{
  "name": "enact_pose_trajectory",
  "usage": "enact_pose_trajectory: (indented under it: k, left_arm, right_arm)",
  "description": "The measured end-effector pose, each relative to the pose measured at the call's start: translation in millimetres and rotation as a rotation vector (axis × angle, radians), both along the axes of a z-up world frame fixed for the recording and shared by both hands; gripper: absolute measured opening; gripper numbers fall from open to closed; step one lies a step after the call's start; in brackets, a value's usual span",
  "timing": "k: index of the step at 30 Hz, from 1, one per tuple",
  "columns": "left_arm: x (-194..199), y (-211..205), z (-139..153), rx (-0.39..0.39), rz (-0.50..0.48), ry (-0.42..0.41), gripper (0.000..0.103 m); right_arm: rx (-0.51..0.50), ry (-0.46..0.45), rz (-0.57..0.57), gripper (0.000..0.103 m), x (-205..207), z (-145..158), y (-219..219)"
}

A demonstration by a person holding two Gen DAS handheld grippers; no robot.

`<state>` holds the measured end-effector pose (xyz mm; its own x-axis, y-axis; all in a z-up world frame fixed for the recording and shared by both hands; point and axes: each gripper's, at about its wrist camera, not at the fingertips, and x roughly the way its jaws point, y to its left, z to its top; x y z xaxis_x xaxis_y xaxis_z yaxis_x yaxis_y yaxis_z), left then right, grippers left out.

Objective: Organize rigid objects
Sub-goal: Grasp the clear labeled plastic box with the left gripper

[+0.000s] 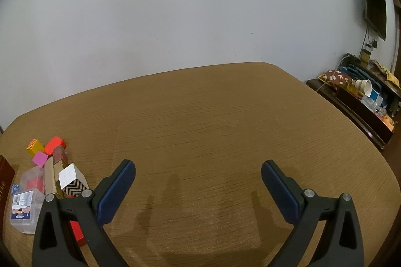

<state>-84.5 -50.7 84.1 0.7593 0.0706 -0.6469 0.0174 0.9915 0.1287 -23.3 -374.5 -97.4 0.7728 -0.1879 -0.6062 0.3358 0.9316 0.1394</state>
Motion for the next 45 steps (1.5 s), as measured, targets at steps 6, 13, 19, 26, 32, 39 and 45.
enact_pose_trajectory:
  k: [6, 13, 19, 26, 32, 39, 45]
  left_arm:
    - [2.4, -0.8, -1.4, 0.004, -0.006, 0.01, 0.101]
    - [21.3, 32.0, -23.5, -0.027, -0.025, 0.115, 0.102]
    - [22.7, 64.4, -39.3, -0.017, -0.157, 0.15, 0.102]
    - [32.6, 39.2, -39.7, 0.02, -0.438, 0.168, 0.102]
    - [58.3, -5.1, -47.4, 0.114, -0.699, 0.241, 0.1]
    - [90.4, -21.8, -68.1, 0.176, -0.799, 0.355, 0.099]
    - [106.9, -24.9, -84.3, 0.182, -0.843, 0.461, 0.097]
  right_arm:
    - [0.0, -0.001, -0.003, 0.103, 0.2, 0.8, 0.1]
    - [0.001, 0.005, -0.002, 0.103, 1.3, 2.0, 0.3]
    - [0.008, 0.001, -0.004, 0.103, 1.2, 1.8, -3.3]
    - [0.027, 0.006, 0.001, 0.103, 2.9, -2.5, -6.0]
    - [0.045, 0.015, -0.001, 0.103, 7.4, -5.2, -9.6]
    - [0.066, 0.011, 0.002, 0.103, 8.4, -9.9, -15.0]
    - [0.088, 0.005, 0.006, 0.103, 12.7, -13.9, -20.0]
